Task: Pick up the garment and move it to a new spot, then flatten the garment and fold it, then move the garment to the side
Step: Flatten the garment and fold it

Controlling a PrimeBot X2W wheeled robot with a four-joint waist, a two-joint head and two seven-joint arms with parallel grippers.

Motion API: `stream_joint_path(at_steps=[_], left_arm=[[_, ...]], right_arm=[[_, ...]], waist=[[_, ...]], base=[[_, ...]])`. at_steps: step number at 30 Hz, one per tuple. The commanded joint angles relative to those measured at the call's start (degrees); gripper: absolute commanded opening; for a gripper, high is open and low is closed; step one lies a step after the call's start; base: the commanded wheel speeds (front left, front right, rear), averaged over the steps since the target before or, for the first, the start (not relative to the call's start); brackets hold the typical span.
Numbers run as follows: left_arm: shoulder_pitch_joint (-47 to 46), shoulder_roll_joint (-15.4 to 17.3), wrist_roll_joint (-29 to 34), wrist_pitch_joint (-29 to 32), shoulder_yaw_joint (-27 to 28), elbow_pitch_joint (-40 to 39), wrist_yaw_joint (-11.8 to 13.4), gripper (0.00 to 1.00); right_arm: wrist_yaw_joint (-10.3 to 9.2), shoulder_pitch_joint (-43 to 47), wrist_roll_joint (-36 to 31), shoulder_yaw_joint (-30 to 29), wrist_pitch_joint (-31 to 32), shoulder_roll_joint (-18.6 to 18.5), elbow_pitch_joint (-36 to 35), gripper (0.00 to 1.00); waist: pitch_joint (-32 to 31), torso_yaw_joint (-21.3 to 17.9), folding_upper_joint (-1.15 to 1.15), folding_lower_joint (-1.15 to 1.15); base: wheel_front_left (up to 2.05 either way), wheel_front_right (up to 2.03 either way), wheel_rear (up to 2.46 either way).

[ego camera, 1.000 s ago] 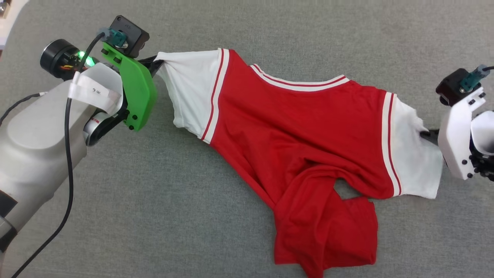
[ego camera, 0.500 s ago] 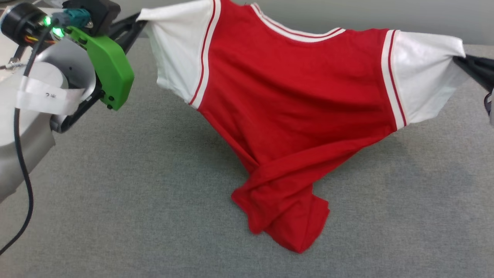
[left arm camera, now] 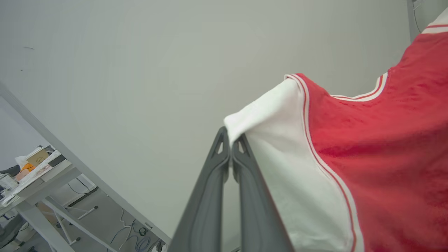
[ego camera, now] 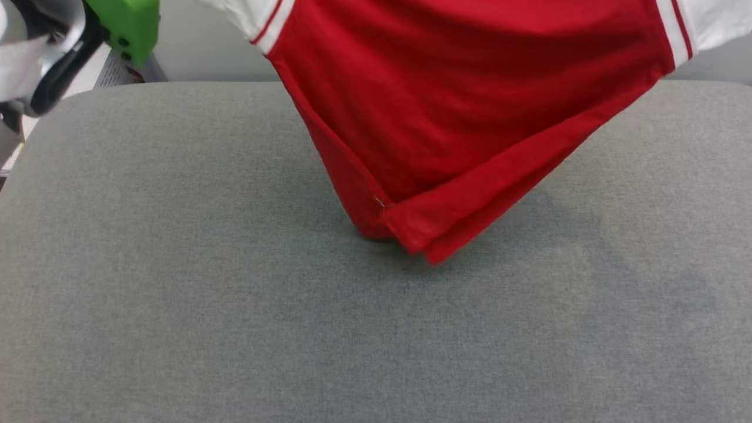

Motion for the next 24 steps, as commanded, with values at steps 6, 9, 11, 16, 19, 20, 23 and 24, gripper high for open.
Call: stream_joint_path(at_steps=[6,9,11,16,19,20,23,24], left_arm=[[-7.9,-3.3,0.8,0.6,2.1,3.3,0.6,0.0],[-12.6,-5.0,2.3,1.0,2.8,6.2,0.3,0.0],[-15.9,-6.5,2.8,0.9,3.6,8.5,0.1,0.0],[-24.6,-9.1,4.5,-0.7,5.9,14.4,-0.1,0.0],[-28.6,-10.6,5.2,-2.3,7.1,17.9,-0.2,0.0],[-29.8,-11.2,5.4,-3.2,7.6,19.3,-0.1,0.0],[-32.0,-12.6,5.6,-4.7,8.1,22.8,-0.4,0.0],[-32.4,-13.0,5.6,-5.2,8.1,23.6,-0.6,0.0]], right_arm=[[-0.03,-10.1,-2.8,0.6,0.2,2.4,3.6,0.0],[-0.03,-16.0,-4.6,1.6,0.5,3.8,6.1,0.0],[-0.03,-20.6,-6.0,2.5,0.1,4.9,8.0,0.0],[-0.03,-32.2,-9.2,4.7,-2.6,8.1,13.6,0.0],[-0.03,-37.9,-10.7,5.7,-5.2,9.9,17.5,0.0],[-0.03,-39.8,-11.1,6.0,-6.3,10.6,19.2,0.0],[-0.03,-43.9,-11.7,7.7,-8.8,12.6,23.5,0.0],[-0.03,-44.8,-11.8,8.2,-9.4,13.1,24.6,0.0]], waist=[[6.7,-0.5,0.0,0.0],[10.7,-0.7,0.0,0.0],[13.5,-0.8,0.0,0.0],[20.3,-1.1,0.0,0.0],[23.0,-1.1,0.0,0.0],[23.8,-1.0,0.0,0.0],[25.6,-0.9,0.0,0.0],[26.0,-0.9,0.0,0.0]], base=[[0.0,0.0,0.0],[0.0,0.0,0.0],[0.0,0.0,0.0],[0.0,0.0,0.0],[0.0,0.0,0.0],[0.0,0.0,0.0],[0.0,0.0,0.0],[0.0,0.0,0.0]])
